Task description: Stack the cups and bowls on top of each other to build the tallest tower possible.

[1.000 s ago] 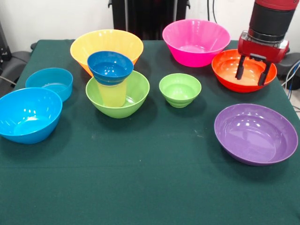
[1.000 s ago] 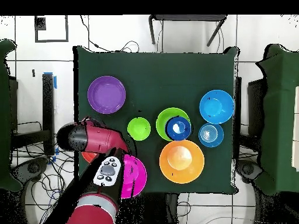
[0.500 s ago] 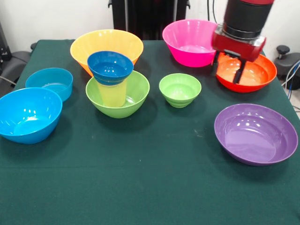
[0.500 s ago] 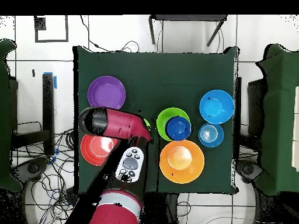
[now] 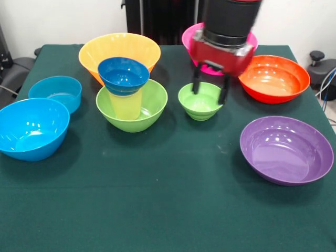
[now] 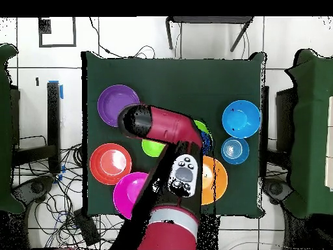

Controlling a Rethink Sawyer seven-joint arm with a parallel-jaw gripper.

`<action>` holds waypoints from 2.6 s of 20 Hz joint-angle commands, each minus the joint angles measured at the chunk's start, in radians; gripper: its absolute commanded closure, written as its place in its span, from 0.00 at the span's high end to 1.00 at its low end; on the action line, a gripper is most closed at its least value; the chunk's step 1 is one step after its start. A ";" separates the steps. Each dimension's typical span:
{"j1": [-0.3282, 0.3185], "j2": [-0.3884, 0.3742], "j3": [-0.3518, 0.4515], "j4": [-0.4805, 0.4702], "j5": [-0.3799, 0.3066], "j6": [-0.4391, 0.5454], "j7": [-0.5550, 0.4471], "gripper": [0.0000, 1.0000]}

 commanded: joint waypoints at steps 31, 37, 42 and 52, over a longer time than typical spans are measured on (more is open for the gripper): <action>-0.438 0.071 0.411 -0.221 -0.487 0.092 -0.434 1.00; -0.477 0.082 0.443 -0.192 -0.547 0.045 -0.405 1.00; -0.506 0.093 0.468 -0.179 -0.596 0.014 -0.390 1.00; -0.559 0.131 0.521 -0.156 -0.675 -0.056 -0.356 1.00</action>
